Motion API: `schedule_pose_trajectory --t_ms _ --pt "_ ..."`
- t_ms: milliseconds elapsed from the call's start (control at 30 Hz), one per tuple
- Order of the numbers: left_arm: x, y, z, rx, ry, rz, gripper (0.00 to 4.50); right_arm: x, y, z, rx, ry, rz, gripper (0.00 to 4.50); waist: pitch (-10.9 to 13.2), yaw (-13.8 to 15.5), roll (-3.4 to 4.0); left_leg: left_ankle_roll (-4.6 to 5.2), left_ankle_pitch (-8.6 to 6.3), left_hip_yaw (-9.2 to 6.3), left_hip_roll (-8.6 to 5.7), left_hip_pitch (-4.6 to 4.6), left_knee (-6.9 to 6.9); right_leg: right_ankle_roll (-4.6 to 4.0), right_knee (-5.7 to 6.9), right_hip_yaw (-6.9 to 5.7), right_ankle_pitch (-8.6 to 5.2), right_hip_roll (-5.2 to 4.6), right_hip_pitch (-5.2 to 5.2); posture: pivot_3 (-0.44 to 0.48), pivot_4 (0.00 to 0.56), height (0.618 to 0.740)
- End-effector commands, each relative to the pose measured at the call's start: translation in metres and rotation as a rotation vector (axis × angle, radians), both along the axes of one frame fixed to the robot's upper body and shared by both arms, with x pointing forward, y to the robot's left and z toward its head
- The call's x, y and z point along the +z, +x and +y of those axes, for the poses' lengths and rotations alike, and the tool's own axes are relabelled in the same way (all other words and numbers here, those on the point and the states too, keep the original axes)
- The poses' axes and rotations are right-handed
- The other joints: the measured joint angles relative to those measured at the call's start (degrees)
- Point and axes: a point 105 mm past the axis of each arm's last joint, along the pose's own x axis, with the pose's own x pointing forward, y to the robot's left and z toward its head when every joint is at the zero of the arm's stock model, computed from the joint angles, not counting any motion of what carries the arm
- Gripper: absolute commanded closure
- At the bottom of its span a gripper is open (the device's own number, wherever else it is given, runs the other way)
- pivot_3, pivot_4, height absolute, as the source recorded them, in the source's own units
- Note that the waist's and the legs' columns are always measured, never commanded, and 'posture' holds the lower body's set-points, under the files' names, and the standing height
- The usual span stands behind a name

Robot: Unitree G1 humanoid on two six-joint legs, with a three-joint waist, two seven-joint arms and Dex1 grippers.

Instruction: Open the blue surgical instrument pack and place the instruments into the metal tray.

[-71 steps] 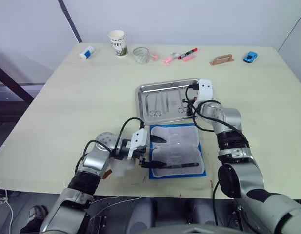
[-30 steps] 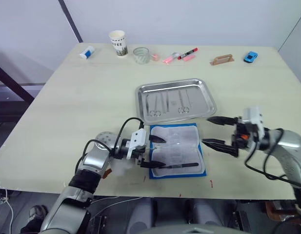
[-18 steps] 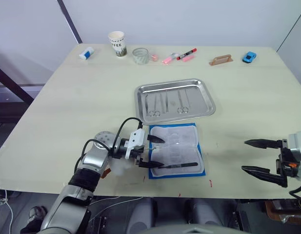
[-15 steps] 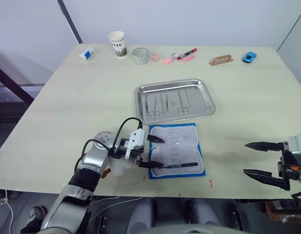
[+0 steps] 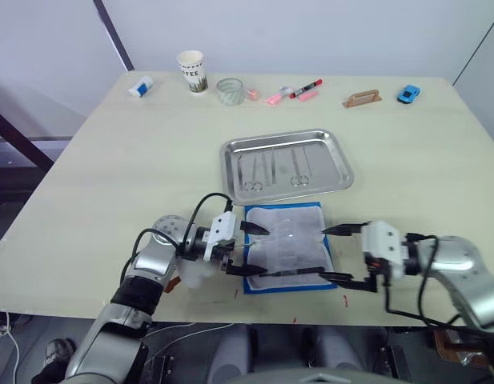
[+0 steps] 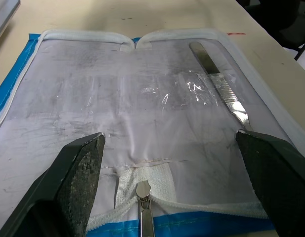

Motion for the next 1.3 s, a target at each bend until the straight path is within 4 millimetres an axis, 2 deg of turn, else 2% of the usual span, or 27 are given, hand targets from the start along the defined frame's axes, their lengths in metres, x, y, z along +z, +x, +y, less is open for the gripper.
schedule_pose_trajectory --t_ms 33,67,100,133,167,233,600,867,1000,1167,1300 --pt "-0.02 -0.01 0.009 0.019 0.055 0.092 0.0 -0.004 0.002 0.006 0.026 -0.023 -0.031 0.03 0.0 0.05 0.0 0.0 0.0 0.0 0.0 -0.02 0.0 0.0 -0.01 0.0 0.0 0.0 -0.01 0.0 0.15 0.74" --pt "-0.019 -0.01 0.009 0.02 0.057 0.092 0.0 -0.007 0.003 0.007 0.023 -0.023 -0.023 0.43 0.0 -0.01 -0.01 0.0 0.0 0.02 -0.01 -0.02 0.01 0.0 -0.02 0.03 0.01 -0.02 -0.01 0.0 0.15 0.74" --pt "-0.019 -0.01 0.01 0.021 0.058 0.093 0.0 -0.008 0.003 0.008 0.024 -0.023 -0.017 0.59 0.0 -0.04 -0.01 0.0 0.0 0.03 -0.01 -0.01 0.01 0.01 -0.01 0.04 0.01 -0.02 0.0 0.0 0.15 0.74" --pt "-0.019 -0.01 0.01 0.022 0.059 0.093 0.0 -0.011 0.003 0.008 0.029 -0.031 -0.015 1.03 0.0 -0.12 -0.01 0.0 0.0 0.03 -0.01 -0.01 0.02 0.0 -0.01 0.04 0.01 -0.02 0.0 0.0 0.15 0.74" --pt "-0.019 -0.01 0.01 0.022 0.059 0.094 0.0 -0.013 0.004 0.007 0.026 -0.043 -0.016 1.67 0.0 -0.12 -0.01 0.0 0.0 0.03 0.0 0.01 0.02 0.0 0.02 0.04 0.01 -0.01 0.0 0.0 0.15 0.74" --pt "-0.018 -0.01 0.01 0.022 0.059 0.094 0.0 -0.017 0.004 0.007 0.027 -0.057 -0.02 2.1 0.0 -0.09 -0.01 0.0 0.0 0.0 0.01 0.02 0.02 -0.01 0.03 0.01 0.0 0.01 0.0 0.0 0.15 0.74" --pt "-0.017 -0.009 0.008 0.017 0.06 0.094 0.0 -0.033 0.004 0.008 0.048 -0.109 -0.004 2.1 0.0 -0.1 -0.01 0.0 0.0 0.01 0.01 0.02 0.03 -0.01 0.05 0.03 0.01 0.01 -0.01 0.0 0.15 0.74" --pt "-0.017 -0.011 0.008 0.017 0.058 0.097 0.0 -0.047 -0.001 0.011 0.084 -0.076 0.094 2.1 -0.02 -0.15 -0.04 0.0 0.0 0.01 0.02 0.05 0.03 -0.02 0.08 0.03 0.01 0.03 0.0 0.0 0.15 0.74" --pt "-0.017 -0.011 0.009 0.018 0.059 0.097 0.0 -0.058 -0.001 0.006 0.1 -0.099 0.12 2.1 -0.04 -0.25 -0.03 0.0 0.0 0.01 0.05 0.07 0.03 -0.03 0.09 0.05 0.01 0.07 0.01 0.0 0.15 0.74" --pt "-0.017 -0.012 0.01 0.022 0.061 0.098 0.0 -0.057 -0.006 0.01 0.149 -0.078 0.142 2.1 -0.05 -0.23 -0.03 0.0 0.0 0.01 0.06 0.07 0.03 -0.03 0.1 0.05 0.01 0.09 0.01 0.0 0.15 0.74" --pt "-0.017 -0.012 0.009 0.022 0.06 0.099 0.0 -0.064 -0.004 0.01 0.14 -0.098 0.154 2.1 -0.07 -0.28 -0.04 0.0 0.0 0.01 0.07 0.08 0.02 -0.04 0.1 0.06 0.01 0.09 0.01 0.0 0.15 0.74"
